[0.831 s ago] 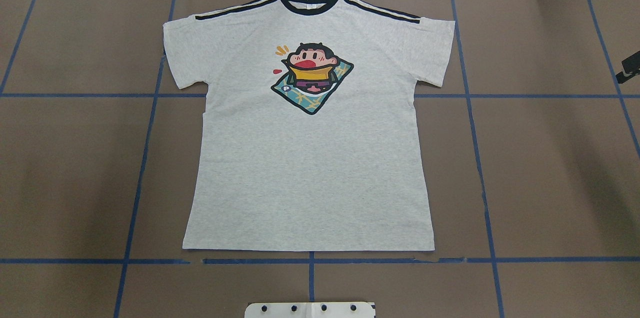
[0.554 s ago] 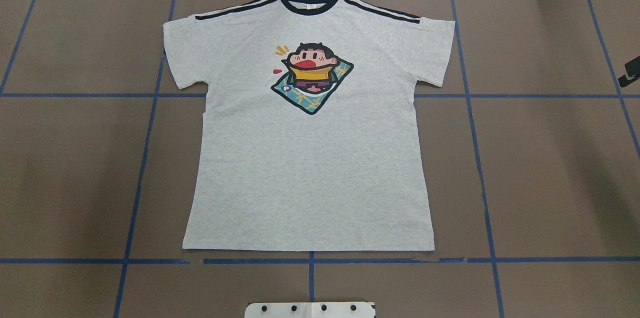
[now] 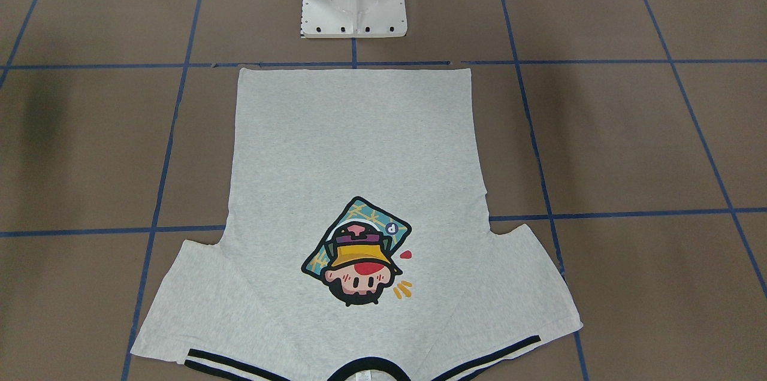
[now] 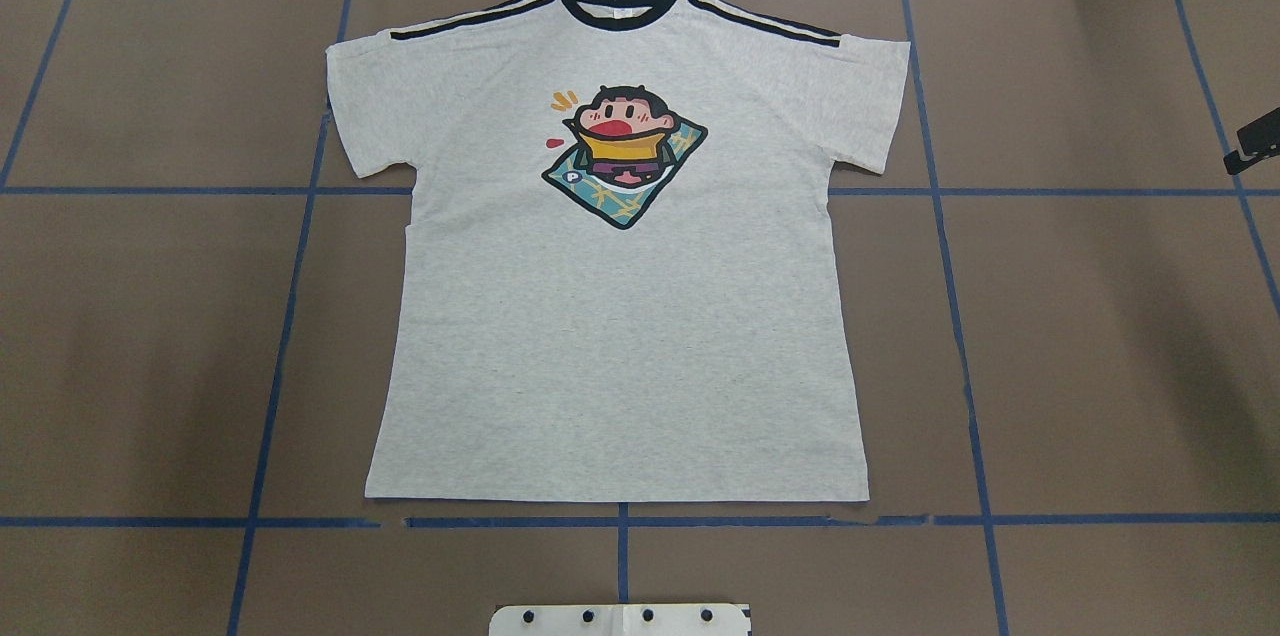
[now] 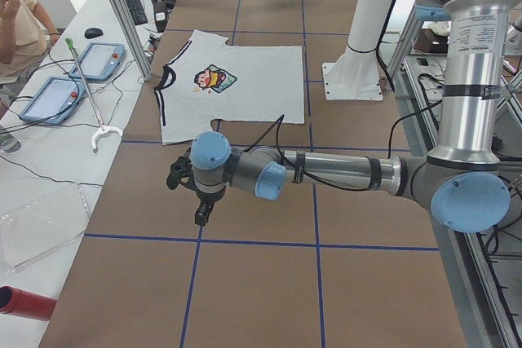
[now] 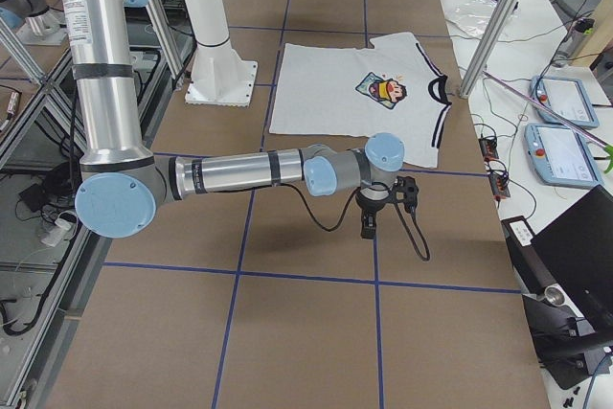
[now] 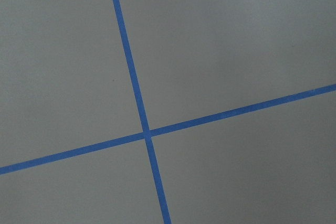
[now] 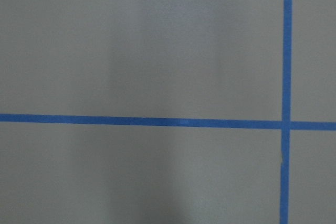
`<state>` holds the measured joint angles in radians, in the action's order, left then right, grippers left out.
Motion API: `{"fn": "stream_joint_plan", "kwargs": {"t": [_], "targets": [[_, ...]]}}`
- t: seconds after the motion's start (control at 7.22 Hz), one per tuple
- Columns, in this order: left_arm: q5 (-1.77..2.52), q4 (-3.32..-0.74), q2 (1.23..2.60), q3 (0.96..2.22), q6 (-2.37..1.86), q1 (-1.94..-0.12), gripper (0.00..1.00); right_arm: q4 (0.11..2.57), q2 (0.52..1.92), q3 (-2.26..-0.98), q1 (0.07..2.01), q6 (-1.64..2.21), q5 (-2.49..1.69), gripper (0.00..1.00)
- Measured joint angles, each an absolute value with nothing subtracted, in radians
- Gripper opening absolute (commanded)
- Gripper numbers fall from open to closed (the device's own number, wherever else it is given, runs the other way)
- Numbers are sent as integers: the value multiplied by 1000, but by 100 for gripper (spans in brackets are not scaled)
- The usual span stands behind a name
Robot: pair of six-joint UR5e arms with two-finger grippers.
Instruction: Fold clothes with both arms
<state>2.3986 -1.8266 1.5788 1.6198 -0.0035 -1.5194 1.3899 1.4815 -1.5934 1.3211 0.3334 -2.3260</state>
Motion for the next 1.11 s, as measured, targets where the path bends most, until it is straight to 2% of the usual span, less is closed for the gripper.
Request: {"fn": "stream_joint_plan", "kwargs": {"t": [0.28, 0.42, 0.69, 0.83, 0.97, 1.11], "targets": [[2402, -1851, 1578, 1627, -4, -1519, 100, 1320, 1394, -1528, 1194, 433, -2224, 100], [2403, -1866, 1577, 1629, -4, -1519, 100, 1292, 1286, -1446, 1151, 529, -2201, 100], [2404, -1879, 1577, 1634, -3, -1519, 100, 1076, 1108, -1234, 1110, 750, -2182, 99], [2403, -1884, 1578, 1635, -2, -1519, 100, 976, 1052, -1159, 1099, 836, -2165, 98], [2401, -1901, 1579, 1632, -2, -1519, 100, 926, 995, -1104, 1080, 902, -2116, 93], [2399, -1928, 1580, 1627, -2, -1519, 100, 884, 933, -1037, 1054, 984, -2034, 92]]}}
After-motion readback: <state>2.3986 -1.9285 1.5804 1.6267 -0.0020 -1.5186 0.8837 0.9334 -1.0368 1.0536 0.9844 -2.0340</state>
